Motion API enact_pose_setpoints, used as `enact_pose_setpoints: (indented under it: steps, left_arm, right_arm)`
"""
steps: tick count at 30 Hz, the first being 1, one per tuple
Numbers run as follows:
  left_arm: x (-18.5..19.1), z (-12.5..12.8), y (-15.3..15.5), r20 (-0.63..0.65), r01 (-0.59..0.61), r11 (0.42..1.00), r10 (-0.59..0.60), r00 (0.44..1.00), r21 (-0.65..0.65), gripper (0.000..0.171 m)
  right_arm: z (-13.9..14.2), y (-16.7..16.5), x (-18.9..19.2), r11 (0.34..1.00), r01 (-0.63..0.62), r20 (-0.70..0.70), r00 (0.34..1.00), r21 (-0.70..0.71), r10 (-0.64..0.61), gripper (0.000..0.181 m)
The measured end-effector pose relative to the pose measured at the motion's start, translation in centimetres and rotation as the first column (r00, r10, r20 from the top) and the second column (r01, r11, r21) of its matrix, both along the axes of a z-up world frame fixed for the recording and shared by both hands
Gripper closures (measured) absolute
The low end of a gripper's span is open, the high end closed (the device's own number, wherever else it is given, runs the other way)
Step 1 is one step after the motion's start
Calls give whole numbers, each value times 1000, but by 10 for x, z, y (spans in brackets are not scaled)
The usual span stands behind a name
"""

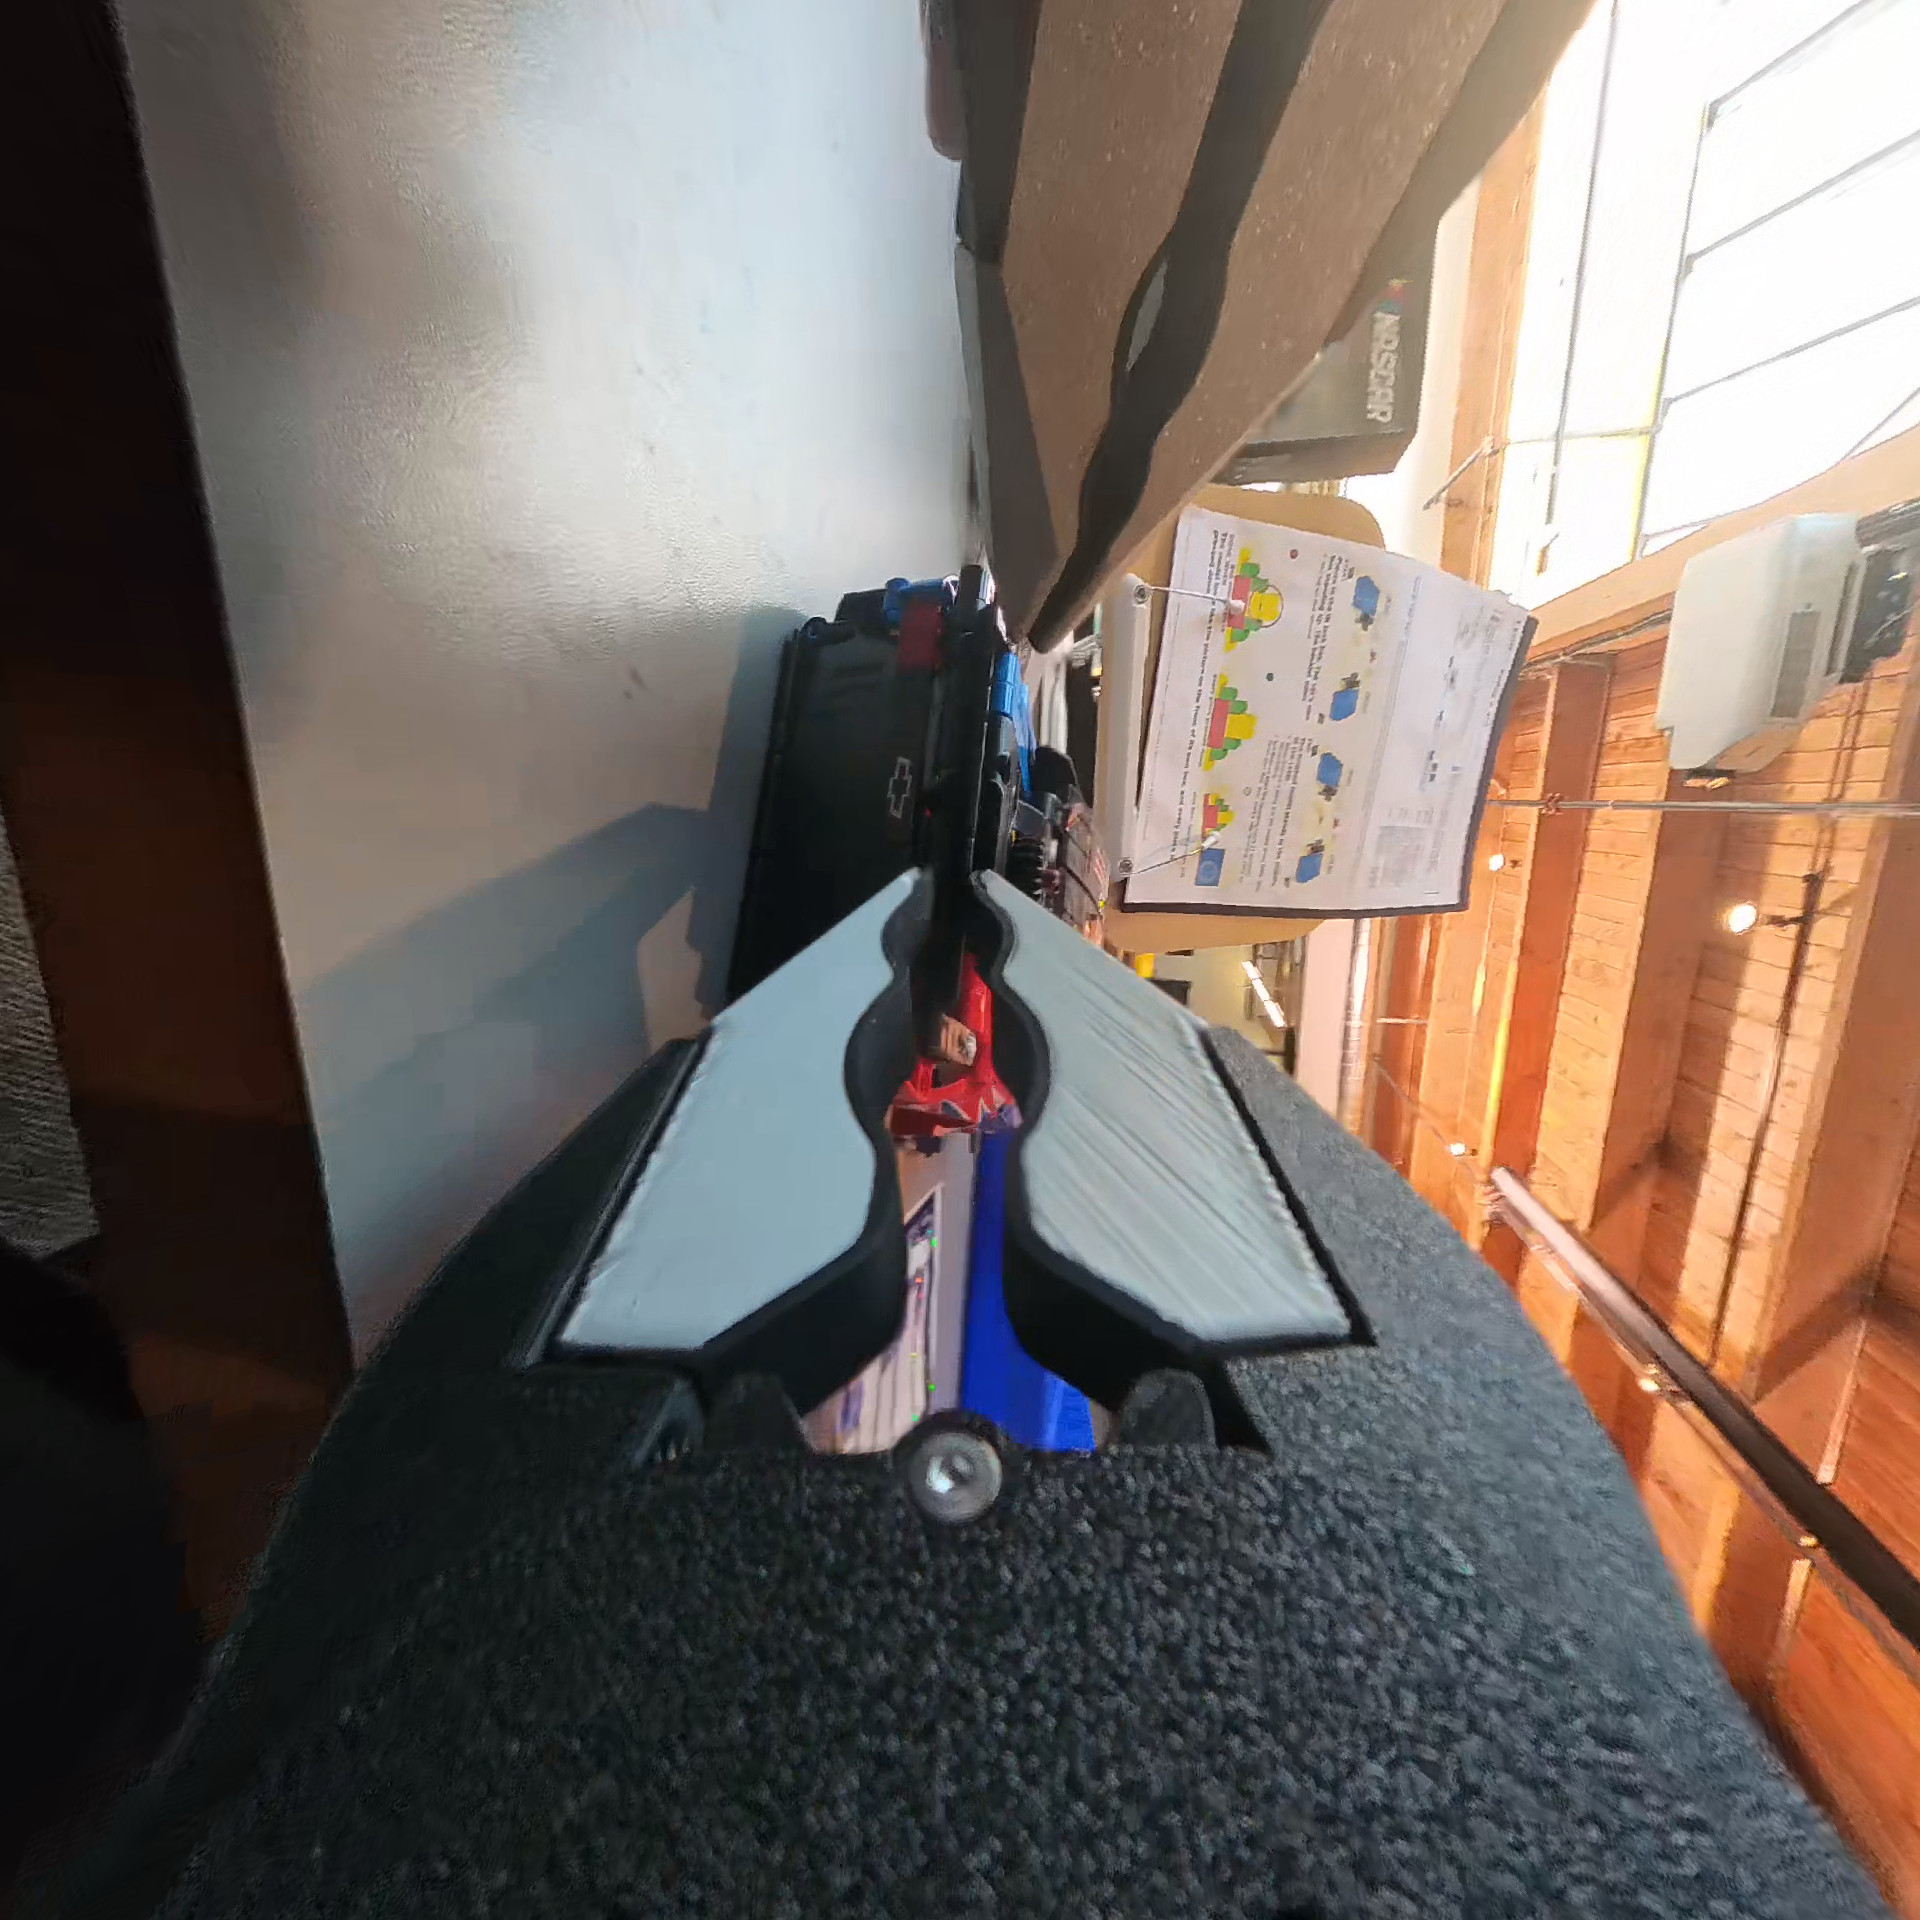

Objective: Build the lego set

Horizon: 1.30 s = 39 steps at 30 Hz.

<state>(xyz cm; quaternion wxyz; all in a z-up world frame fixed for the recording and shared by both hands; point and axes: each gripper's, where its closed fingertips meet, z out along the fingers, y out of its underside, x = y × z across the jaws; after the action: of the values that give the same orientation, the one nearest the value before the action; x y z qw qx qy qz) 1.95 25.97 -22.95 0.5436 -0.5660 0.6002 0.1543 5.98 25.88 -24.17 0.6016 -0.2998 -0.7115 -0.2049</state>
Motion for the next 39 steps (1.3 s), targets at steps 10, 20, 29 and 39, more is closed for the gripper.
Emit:
enact_pose_setpoints:
  steps: [10, 20, 29, 39]
  left_arm:
    - [3, -2, 0, 109, -56, 998, 56, 992, -4, 171]
    - [2, -3, -1, 133, -72, 997, 71, 989, -1, 171]
    - [2, -4, -1, 139, -89, 996, 86, 987, 16, 171]
    - [3, -5, -1, 175, -85, 996, 83, 981, 3, 171]
  right_arm:
    - [-1, 0, 0, 987, -43, 27, 999, 154, 39, 177]
    - [-1, -1, 0, 980, -47, -7, 999, 194, 49, 180]
    - [0, 0, 1, 980, -43, -32, 998, 193, 50, 179]
    - [1, 3, 3, 986, -14, -57, 998, 164, 23, 179]
